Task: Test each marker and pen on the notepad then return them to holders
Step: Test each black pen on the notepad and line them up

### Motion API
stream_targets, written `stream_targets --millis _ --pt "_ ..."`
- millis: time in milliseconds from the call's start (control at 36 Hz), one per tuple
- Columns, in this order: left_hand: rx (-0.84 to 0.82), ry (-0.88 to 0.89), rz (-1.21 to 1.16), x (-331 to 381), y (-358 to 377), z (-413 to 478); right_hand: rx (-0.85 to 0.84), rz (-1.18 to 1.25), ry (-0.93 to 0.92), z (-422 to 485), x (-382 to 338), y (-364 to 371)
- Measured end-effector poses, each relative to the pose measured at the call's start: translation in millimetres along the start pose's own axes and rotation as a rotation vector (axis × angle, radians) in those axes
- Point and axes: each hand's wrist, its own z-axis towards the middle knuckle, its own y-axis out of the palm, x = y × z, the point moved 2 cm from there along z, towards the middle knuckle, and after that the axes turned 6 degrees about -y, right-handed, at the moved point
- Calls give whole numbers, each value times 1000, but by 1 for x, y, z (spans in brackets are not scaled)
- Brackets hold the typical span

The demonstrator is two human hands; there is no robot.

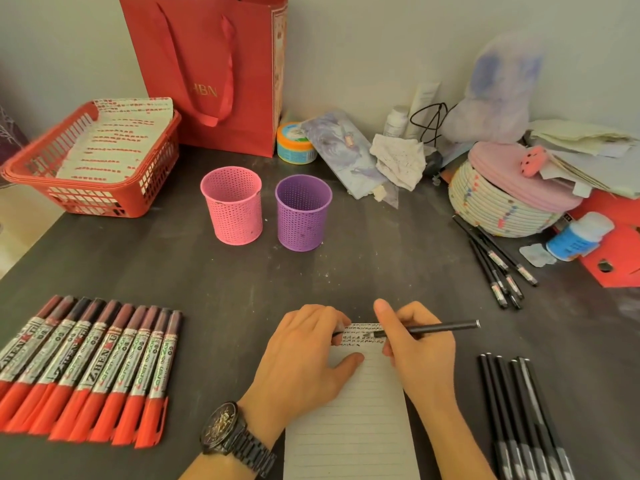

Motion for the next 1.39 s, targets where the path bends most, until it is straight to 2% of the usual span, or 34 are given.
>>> stream_targets --millis 111,444,1389 --pt "-1 -12 18 -1 3 1 46 -58 -22 0 7 -2" --pt "-6 -37 27 -1 3 3 -8 -168 -73 1 14 2" --pt "-50 -65 15 -1 2 3 -1 -188 -53 2 13 2"
